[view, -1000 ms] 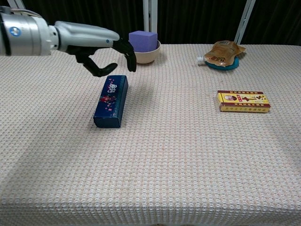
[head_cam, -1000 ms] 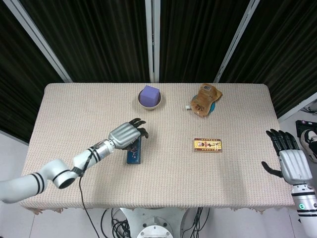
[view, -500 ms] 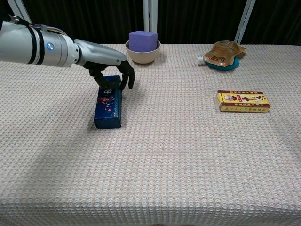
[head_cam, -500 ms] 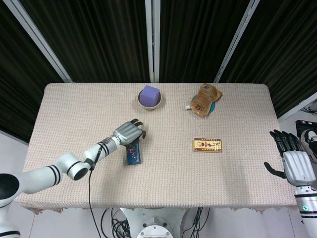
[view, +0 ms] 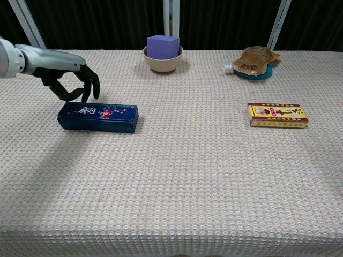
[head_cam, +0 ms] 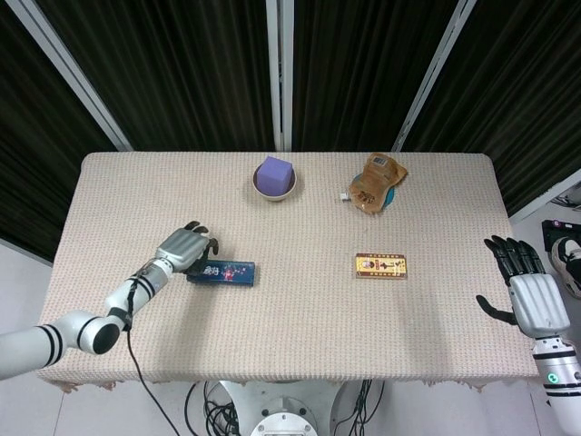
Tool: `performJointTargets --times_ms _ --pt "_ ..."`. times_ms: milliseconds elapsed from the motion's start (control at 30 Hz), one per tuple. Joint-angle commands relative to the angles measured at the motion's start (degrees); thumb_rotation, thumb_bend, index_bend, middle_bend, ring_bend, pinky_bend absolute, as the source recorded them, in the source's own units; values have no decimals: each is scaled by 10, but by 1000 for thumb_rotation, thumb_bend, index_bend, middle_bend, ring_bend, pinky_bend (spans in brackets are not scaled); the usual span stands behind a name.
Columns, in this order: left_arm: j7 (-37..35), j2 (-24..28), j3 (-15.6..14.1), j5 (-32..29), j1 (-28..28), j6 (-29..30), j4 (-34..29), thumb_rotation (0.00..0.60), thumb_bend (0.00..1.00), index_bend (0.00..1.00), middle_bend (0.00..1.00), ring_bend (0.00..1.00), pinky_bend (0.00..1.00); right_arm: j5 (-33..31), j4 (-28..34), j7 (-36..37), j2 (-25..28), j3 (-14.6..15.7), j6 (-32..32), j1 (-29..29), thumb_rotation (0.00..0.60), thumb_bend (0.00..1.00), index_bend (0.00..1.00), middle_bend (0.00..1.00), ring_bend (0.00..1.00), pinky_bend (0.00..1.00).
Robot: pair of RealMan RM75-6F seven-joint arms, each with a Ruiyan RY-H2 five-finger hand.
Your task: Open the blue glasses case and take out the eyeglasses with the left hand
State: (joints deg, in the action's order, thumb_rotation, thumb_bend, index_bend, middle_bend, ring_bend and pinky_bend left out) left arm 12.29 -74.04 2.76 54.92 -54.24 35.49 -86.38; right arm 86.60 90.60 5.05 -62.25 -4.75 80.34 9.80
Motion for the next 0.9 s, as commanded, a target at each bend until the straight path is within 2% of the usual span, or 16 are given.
performJointTargets --times_ms 33,100,200,267,500,800,900 --pt "23 14 -7 -3 24 62 -50 600 634 348 419 101 0 0 1 -1 1 0 0 0 600 176 25 65 0 0" --pt "20 8 -4 18 36 91 -63 600 574 334 404 101 0 1 2 -2 1 0 1 0 600 176 25 65 0 0" --pt "26 -7 -7 52 45 116 -65 600 384 284 347 101 0 2 2 -2 2 1 0 0 600 176 25 64 0 0" --pt "36 -19 -8 64 46 124 -62 600 328 267 323 101 0 3 2 -1 2 2 1 0 600 176 25 64 0 0" --pt "68 -60 -2 45 36 115 -36 600 314 276 311 101 0 2 0 3 3 4 2 -2 600 176 25 64 0 0" --pt "87 -60 4 9 31 108 -46 600 314 275 303 101 0 -1 -5 9 2 6 1 -3 600 176 25 64 0 0" --pt "93 -60 2 6 32 112 -50 600 315 244 272 82 0 -1 -6 10 2 6 1 -4 600 176 25 64 0 0"
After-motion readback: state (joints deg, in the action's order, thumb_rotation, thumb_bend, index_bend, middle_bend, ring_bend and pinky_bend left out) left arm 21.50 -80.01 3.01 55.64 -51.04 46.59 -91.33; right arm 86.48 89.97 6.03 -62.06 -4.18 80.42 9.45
